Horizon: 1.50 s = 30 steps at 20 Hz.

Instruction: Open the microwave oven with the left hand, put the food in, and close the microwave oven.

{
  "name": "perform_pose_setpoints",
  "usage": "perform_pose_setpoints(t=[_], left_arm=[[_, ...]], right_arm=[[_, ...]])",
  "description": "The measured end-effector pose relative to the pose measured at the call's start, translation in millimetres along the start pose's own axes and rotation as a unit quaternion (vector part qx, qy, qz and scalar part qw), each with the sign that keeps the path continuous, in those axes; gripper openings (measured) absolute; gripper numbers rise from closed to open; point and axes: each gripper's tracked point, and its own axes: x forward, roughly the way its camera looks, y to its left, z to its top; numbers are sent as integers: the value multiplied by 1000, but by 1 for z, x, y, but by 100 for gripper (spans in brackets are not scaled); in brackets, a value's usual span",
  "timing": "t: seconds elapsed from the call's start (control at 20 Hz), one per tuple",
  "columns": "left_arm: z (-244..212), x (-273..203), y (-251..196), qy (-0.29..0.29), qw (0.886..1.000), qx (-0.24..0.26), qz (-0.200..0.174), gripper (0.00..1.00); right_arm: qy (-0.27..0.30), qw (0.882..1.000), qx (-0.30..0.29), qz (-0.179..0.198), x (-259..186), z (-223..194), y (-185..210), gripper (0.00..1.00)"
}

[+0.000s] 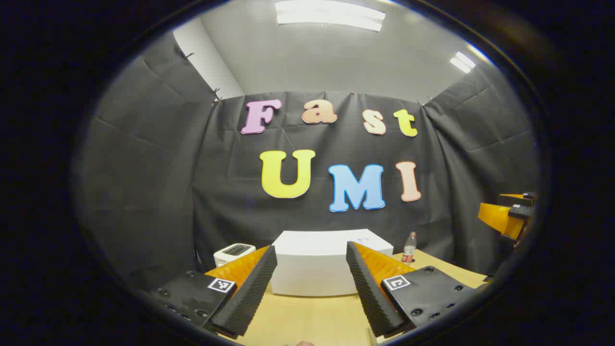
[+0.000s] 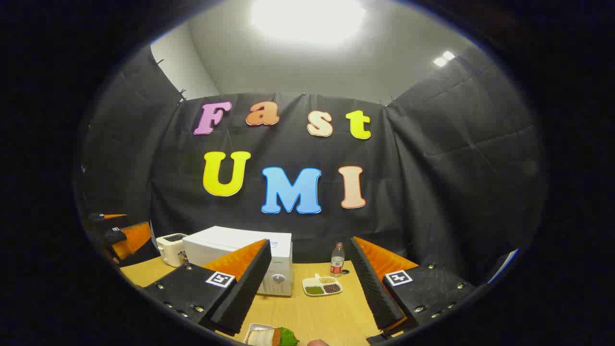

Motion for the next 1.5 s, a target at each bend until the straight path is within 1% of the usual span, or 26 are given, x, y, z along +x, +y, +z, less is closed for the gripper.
perform_pose_setpoints(t=[0.45, 0.75, 0.9, 1.0, 1.05, 1.2, 1.3, 1.35, 1.5], left_arm=[[0, -4, -23, -4, 1000, 19, 6, 98], [-5, -3, -43, -1, 1000, 22, 15, 98], [-8, 2, -55, -5, 1000, 16, 15, 97], [-9, 11, -62, -13, 1000, 13, 10, 96], [-10, 17, -65, -16, 1000, 14, 7, 98], [-15, 40, -74, -19, 1000, 20, -4, 98], [-22, 59, -79, -19, 999, 21, -15, 98], [-27, 69, -84, -17, 999, 22, -22, 96], [-44, 97, -96, -9, 999, 17, -46, 96]], right_arm=[[4, 1000, 3, 12, 5, -7, -17, 98], [6, 1000, 9, 25, 11, -17, -32, 98], [5, 999, 17, 36, 11, -23, -40, 98], [6, 999, 15, 36, 13, -29, -48, 98], [8, 999, 16, 35, 14, -32, -51, 98], [10, 999, 21, 28, 15, -34, -56, 98], [7, 1000, 17, 20, 19, -34, -59, 98], [8, 1000, 17, 13, 22, -36, -61, 98], [9, 1000, 22, -7, 32, -33, -65, 98]])
